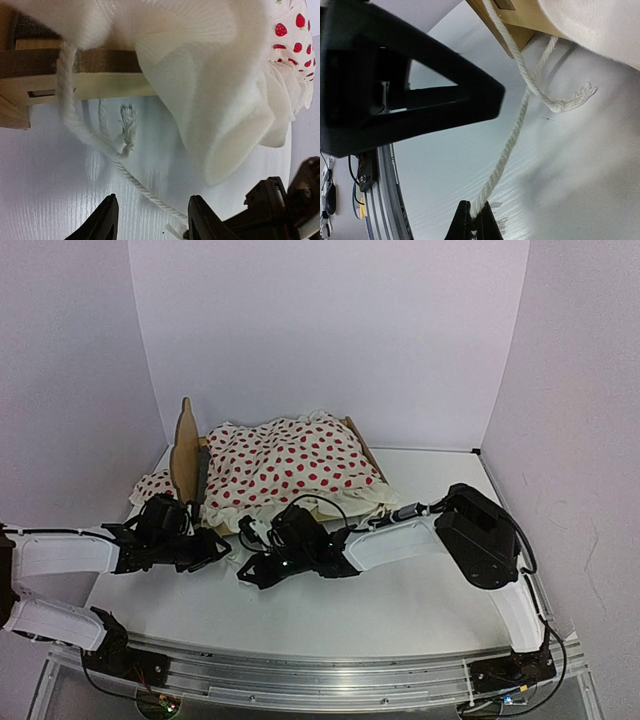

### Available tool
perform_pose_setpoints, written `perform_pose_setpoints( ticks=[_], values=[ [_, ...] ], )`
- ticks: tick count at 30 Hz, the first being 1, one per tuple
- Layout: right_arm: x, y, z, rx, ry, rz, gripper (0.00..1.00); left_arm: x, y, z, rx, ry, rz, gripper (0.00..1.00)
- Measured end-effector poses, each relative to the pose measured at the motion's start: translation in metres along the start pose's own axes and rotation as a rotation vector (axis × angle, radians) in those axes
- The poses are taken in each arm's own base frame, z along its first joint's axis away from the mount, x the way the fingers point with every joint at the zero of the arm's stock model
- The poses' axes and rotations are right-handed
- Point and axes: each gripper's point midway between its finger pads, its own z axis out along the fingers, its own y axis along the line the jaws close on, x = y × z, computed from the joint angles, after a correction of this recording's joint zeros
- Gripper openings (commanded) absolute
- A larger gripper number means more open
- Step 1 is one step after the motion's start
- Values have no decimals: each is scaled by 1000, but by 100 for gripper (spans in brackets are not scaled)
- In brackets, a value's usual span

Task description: Set up the pet bed

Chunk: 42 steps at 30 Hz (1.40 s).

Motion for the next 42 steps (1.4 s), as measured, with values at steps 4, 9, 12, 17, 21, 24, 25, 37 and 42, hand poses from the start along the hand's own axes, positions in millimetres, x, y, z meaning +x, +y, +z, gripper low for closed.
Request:
perform_pose_setpoints(
  ticks=[4, 9, 12, 17, 21, 24, 25, 37, 42],
  values=[
    [-2, -9, 16, -2, 1, 13, 0, -5, -1, -9, 2, -26, -6, 51],
    [-9, -6, 21, -30, -6, 21, 0, -21, 10, -5, -23, -92, -17, 47],
    [-15, -2, 21, -47, -14, 26, 0, -28, 17, 0, -47, -125, -16, 46],
    [-17, 4, 21, -71, -14, 36, 0, -28, 25, 4, -75, -125, -30, 47],
    [-17, 7, 21, -86, -10, 44, 0, -30, 44, 5, -109, -141, -65, 43],
    [-16, 7, 22, -97, -9, 51, 0, -36, 60, 7, -142, -179, -69, 42],
    [-15, 7, 24, -101, -9, 54, 0, -39, 63, 7, -144, -194, -64, 42],
    [-10, -4, 50, -114, -1, 97, 0, -57, 47, -2, -55, -294, 9, 41],
    [-15, -5, 62, -129, -14, 122, 0, -67, 56, -6, -68, -318, -16, 38]
  ],
)
